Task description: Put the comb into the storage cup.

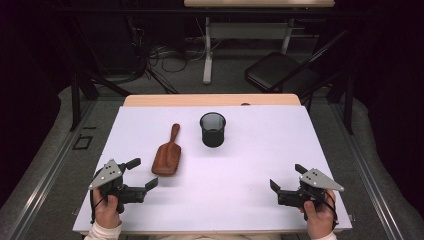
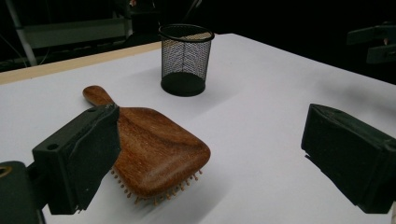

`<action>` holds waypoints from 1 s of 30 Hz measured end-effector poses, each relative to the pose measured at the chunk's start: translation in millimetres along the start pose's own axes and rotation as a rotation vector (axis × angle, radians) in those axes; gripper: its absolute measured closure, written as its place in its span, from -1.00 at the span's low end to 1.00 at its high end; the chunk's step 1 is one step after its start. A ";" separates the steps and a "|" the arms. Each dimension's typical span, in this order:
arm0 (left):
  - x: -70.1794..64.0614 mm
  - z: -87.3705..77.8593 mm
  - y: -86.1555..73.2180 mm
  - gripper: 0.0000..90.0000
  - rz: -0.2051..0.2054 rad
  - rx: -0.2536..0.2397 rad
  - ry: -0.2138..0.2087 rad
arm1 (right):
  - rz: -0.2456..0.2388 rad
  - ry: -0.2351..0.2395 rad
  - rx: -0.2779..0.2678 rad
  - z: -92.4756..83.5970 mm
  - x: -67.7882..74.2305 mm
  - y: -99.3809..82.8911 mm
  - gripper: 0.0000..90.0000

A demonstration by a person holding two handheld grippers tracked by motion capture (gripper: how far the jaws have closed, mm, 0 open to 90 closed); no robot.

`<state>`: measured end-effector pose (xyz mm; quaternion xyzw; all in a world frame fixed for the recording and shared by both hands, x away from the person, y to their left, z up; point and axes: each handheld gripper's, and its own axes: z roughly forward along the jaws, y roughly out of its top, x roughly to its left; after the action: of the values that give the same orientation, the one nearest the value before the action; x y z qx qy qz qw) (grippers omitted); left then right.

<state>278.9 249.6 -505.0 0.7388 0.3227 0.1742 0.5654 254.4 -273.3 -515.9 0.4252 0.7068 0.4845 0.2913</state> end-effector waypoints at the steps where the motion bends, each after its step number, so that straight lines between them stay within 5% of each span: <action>1: 0.2 0.1 0.6 -0.90 -0.005 0.000 -0.006 | 0.000 0.000 0.000 0.0 0.0 0.0 -1.00; 9: -1.4 4.2 2.3 -0.90 -0.022 0.012 -0.025 | 0.014 -0.010 0.012 1.3 -2.9 -1.2 -1.00; 12: -2.9 5.6 3.1 -0.90 0.003 0.048 -0.008 | 0.010 -0.017 0.020 2.4 -2.8 -0.4 -1.00; 18: 0.0 4.4 2.9 -0.90 -0.026 0.066 -0.028 | 0.018 -0.015 0.022 9.1 -2.7 -0.3 -1.00; 30: 8.5 4.8 -0.1 -0.91 -0.104 0.099 0.028 | -0.012 0.006 0.059 18.3 -2.5 -4.9 -1.00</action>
<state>288.0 252.0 -507.4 0.7456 0.3768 0.1390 0.5318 269.0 -268.4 -527.1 0.4279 0.7241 0.4631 0.2794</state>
